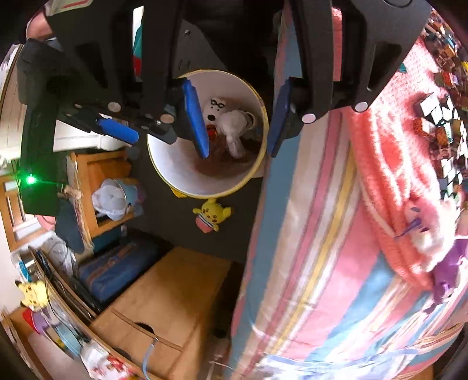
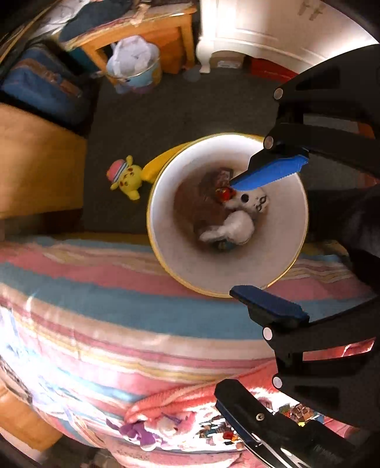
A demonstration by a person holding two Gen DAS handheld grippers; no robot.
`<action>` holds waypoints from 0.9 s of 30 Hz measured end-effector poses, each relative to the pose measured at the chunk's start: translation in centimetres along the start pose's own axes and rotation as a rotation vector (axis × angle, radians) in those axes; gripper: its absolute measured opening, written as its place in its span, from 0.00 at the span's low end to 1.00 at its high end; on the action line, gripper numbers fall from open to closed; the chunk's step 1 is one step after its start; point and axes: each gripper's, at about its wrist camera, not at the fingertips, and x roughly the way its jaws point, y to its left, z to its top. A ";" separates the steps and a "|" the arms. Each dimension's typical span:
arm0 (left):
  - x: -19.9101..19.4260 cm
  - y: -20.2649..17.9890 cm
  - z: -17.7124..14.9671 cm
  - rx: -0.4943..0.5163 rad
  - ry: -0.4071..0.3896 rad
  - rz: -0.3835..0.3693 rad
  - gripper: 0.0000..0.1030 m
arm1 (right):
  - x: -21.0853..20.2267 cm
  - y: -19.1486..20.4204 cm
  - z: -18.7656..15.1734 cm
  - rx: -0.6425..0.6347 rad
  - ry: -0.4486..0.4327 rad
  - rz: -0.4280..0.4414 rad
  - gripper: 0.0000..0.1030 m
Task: Collect trash
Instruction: 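Open both grippers to drop the bag and blocks into the bin, then move both grippers back over the toy pile on the bed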
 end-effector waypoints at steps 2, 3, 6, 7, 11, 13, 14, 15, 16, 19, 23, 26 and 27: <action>-0.9 1.2 0.0 -0.031 -0.020 0.013 0.39 | -0.3 1.3 0.4 -0.032 -0.008 0.009 0.65; -1.2 1.7 0.0 -0.046 -0.029 0.019 0.39 | -0.4 1.9 0.5 -0.044 -0.012 0.012 0.65; -2.4 3.6 -0.1 -0.096 -0.052 0.041 0.39 | -0.6 4.3 0.9 -0.100 -0.019 0.028 0.65; -2.9 4.4 -0.2 -0.117 -0.063 0.049 0.39 | -0.7 5.1 1.0 -0.117 -0.021 0.033 0.65; -5.0 7.4 -0.8 -0.199 -0.105 0.083 0.39 | -1.0 8.6 1.5 -0.193 -0.027 0.055 0.65; -6.0 8.8 -1.2 -0.235 -0.126 0.099 0.39 | -1.1 10.5 1.5 -0.235 -0.031 0.067 0.65; -6.7 9.6 -1.5 -0.257 -0.138 0.109 0.39 | -1.1 11.3 1.4 -0.255 -0.033 0.071 0.65; -7.2 10.3 -1.6 -0.273 -0.147 0.116 0.39 | -1.2 12.3 1.3 -0.277 -0.034 0.076 0.65; -8.0 11.3 -2.0 -0.301 -0.163 0.128 0.39 | -1.3 13.6 1.2 -0.303 -0.035 0.083 0.65; -9.7 13.6 -3.2 -0.357 -0.193 0.154 0.39 | -1.4 16.8 0.7 -0.370 -0.035 0.103 0.65; -12.0 16.8 -4.9 -0.447 -0.229 0.195 0.39 | -1.6 21.2 -0.5 -0.467 -0.032 0.130 0.65; -13.7 19.0 -6.8 -0.519 -0.254 0.222 0.39 | -1.7 24.3 -1.9 -0.543 -0.027 0.149 0.65; -14.1 19.5 -7.4 -0.538 -0.261 0.231 0.39 | -1.6 25.0 -2.2 -0.559 -0.025 0.153 0.65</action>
